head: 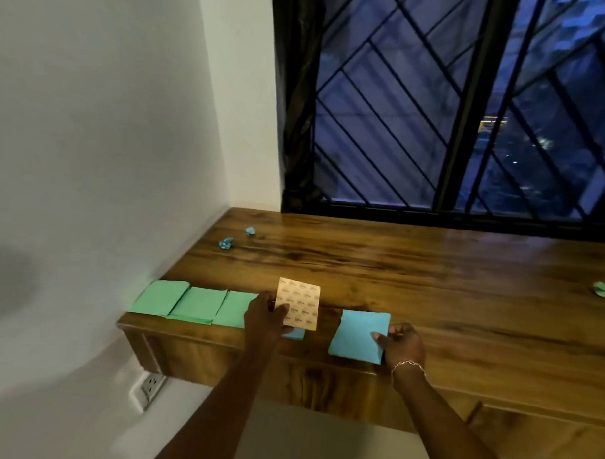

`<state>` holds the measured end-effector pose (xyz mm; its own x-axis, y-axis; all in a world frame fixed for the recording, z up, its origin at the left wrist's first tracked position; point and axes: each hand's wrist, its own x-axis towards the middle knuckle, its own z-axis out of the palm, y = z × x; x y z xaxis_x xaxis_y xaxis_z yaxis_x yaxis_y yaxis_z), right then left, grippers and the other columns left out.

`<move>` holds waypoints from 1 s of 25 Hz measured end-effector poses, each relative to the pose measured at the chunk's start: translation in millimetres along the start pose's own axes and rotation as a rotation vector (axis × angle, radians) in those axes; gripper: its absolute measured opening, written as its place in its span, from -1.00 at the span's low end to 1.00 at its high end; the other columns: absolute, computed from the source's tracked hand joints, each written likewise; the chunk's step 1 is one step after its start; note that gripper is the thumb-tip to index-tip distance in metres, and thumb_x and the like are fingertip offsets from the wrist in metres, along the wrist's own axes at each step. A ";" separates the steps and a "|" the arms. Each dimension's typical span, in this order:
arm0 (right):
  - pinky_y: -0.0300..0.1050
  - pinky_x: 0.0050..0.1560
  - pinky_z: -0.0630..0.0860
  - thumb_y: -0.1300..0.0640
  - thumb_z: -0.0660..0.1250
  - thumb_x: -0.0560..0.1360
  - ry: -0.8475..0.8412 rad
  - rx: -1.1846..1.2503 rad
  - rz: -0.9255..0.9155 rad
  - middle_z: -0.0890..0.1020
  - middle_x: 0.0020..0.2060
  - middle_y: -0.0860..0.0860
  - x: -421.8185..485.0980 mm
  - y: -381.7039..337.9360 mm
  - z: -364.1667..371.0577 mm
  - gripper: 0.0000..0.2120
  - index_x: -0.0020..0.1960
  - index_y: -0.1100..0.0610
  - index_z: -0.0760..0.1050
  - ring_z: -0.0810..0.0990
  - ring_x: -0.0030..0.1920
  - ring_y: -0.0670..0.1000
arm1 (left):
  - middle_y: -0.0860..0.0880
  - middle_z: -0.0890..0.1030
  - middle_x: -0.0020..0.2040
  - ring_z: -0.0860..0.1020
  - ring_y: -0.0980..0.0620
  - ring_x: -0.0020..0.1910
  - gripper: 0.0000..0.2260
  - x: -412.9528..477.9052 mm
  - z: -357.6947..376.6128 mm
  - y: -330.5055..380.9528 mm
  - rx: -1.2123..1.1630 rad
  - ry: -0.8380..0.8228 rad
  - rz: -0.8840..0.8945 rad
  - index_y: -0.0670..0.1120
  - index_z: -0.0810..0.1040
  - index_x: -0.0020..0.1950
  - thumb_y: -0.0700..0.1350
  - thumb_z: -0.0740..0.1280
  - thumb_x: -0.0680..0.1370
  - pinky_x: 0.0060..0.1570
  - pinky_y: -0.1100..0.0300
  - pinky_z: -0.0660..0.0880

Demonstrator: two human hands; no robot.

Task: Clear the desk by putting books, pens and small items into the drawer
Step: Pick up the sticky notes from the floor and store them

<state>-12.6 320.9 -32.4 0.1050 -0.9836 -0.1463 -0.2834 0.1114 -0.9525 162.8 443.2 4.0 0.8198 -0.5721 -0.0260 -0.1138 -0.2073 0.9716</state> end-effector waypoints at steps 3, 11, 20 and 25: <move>-0.05 -0.08 0.42 0.26 0.44 0.38 -0.086 -0.138 -0.007 0.58 -0.09 0.20 10.6 -2.7 19.4 -0.77 -0.26 0.13 0.38 0.54 -0.03 0.18 | -0.29 0.58 0.10 0.59 -0.25 0.04 -0.86 2.9 -4.9 -5.0 -0.020 0.053 -0.002 -0.26 0.46 0.05 -0.31 0.32 0.51 -0.22 0.02 0.61; -0.05 0.07 0.40 0.19 0.35 0.48 -0.261 -0.351 -0.115 0.55 0.12 0.26 17.9 -10.0 48.4 -0.66 0.17 0.36 0.44 0.51 0.15 0.23 | -0.26 0.56 -0.02 0.60 -0.20 -0.06 -0.92 7.2 -0.1 -10.8 -0.025 0.137 -0.053 -0.23 0.42 -0.05 -0.33 0.30 0.51 -0.32 0.11 0.60; -0.06 -0.09 0.47 0.06 0.18 0.58 -0.174 -0.209 -0.201 0.62 -0.08 0.27 21.1 -17.7 37.9 -0.72 -0.04 0.25 0.54 0.58 -0.13 0.18 | -0.21 0.60 0.01 0.59 -0.10 -0.07 -0.91 9.4 35.3 -11.7 -0.049 -0.040 -0.133 -0.22 0.46 0.00 -0.32 0.31 0.51 -0.42 0.28 0.57; -0.23 -0.20 0.41 0.18 0.31 0.51 -0.213 -0.037 -0.173 0.60 -0.06 0.18 29.3 -28.6 17.4 -0.79 0.07 0.30 0.53 0.58 0.01 0.18 | -0.24 0.56 0.13 0.58 -0.17 0.02 -0.79 0.5 80.3 -2.6 -0.105 -0.160 -0.207 -0.25 0.46 0.10 -0.31 0.35 0.49 -0.41 0.25 0.59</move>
<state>15.2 291.4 -14.1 0.3516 -0.9354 -0.0384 -0.2779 -0.0651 -0.9584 118.5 379.7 -17.5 0.7193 -0.6461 -0.2554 0.1127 -0.2542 0.9606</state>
